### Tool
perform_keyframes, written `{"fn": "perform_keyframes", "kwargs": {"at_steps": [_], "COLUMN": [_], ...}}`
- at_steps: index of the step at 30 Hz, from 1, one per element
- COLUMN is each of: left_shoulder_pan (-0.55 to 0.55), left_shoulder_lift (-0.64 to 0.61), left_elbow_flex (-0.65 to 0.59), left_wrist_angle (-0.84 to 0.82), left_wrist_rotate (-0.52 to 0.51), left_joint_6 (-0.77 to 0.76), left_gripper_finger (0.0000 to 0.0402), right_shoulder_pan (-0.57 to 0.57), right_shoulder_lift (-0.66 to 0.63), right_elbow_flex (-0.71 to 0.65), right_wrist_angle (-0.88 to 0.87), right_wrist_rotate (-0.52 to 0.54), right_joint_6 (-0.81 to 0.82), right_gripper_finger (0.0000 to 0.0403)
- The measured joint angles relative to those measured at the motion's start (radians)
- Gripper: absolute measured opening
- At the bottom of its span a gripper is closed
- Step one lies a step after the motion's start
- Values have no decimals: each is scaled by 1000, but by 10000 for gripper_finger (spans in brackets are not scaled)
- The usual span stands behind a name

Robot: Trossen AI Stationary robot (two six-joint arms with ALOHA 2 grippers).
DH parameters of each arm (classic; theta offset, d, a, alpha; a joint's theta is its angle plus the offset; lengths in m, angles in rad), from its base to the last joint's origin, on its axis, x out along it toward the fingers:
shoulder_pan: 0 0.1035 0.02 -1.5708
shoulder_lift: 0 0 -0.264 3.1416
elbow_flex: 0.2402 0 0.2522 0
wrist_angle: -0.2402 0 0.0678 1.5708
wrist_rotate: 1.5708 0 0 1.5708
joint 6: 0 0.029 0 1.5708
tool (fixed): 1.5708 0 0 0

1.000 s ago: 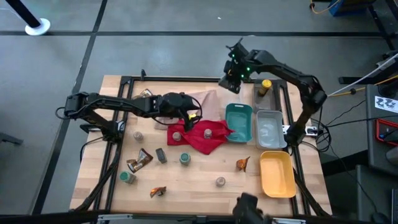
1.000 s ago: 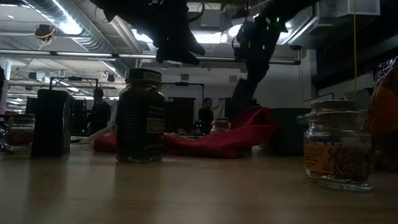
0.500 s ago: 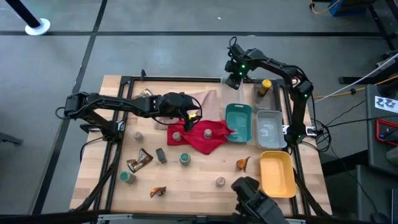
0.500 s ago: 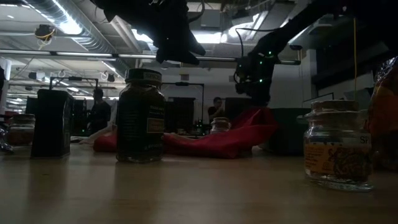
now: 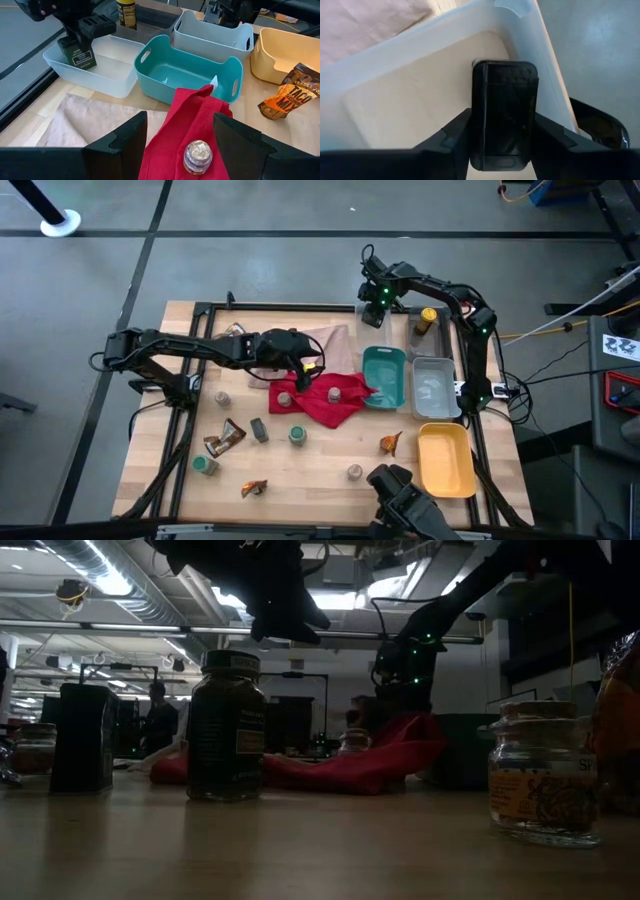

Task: Sort spices by type
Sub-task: Put the top dark green seasoning can into the transparent bin

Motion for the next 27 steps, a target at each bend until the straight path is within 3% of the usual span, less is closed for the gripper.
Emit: {"fn": "perform_keyframes", "kwargs": {"at_steps": [12, 20, 27], "left_shoulder_pan": [0, 0, 0], "left_shoulder_lift": [0, 0, 0], "left_elbow_flex": [0, 0, 0], "left_wrist_angle": [0, 0, 0], "left_wrist_rotate": [0, 0, 0], "left_joint_6": [0, 0, 0], "left_gripper_finger": [210, 210, 210], "right_shoulder_pan": [0, 1, 1], "right_shoulder_lift": [0, 0, 0], "right_elbow_flex": [0, 0, 0], "right_wrist_angle": [-24, -44, -106], "right_wrist_rotate": [2, 133, 146], "right_joint_6": [0, -2, -2], "right_gripper_finger": [175, 175, 175]}}
